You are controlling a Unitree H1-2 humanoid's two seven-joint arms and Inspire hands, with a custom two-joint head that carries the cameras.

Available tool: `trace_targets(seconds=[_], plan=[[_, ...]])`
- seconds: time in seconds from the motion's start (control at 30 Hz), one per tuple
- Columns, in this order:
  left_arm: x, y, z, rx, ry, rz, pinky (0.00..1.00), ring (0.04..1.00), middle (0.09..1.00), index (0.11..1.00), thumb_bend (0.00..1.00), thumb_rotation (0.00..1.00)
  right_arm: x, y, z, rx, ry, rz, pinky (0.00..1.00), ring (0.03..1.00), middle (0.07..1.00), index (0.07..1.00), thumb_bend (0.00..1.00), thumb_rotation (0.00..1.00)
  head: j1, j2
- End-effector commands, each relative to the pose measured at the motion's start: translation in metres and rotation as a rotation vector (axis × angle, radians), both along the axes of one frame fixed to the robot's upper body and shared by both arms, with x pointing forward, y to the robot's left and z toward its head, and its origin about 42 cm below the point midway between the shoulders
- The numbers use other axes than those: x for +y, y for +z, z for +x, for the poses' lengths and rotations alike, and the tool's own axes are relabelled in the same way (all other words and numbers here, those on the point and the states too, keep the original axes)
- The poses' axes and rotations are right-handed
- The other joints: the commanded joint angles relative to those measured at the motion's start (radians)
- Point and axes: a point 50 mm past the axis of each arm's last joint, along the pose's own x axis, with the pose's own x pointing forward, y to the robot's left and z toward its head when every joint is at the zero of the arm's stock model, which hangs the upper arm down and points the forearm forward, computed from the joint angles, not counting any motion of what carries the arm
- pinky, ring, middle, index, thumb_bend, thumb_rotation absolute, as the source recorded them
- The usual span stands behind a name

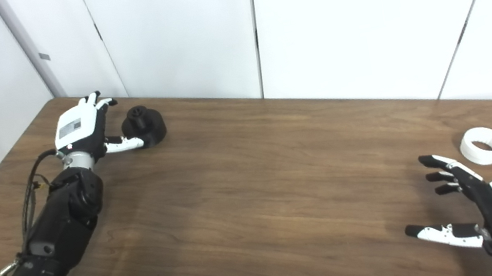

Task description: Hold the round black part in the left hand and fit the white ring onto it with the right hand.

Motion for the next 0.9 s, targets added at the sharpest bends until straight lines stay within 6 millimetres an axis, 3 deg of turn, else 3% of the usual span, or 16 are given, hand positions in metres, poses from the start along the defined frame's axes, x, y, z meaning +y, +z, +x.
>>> trace_targets(seconds=[0.0,0.87], plan=[[0.006,0.032,0.016,-0.091,-0.008,0.036,0.92,1.000,1.000,0.841,1.00,0.51,-0.004,0.018,0.005,-0.082,0.014,-0.009,0.66,0.757,0.824,0.795,0.74,0.11,0.001,0.000],[-0.002,0.020,0.034,-0.103,-0.015,-0.037,0.92,1.000,1.000,0.800,1.00,0.50,-0.010,0.022,0.002,-0.083,0.006,-0.027,0.66,0.751,0.823,0.786,0.73,0.12,-0.017,0.004]])
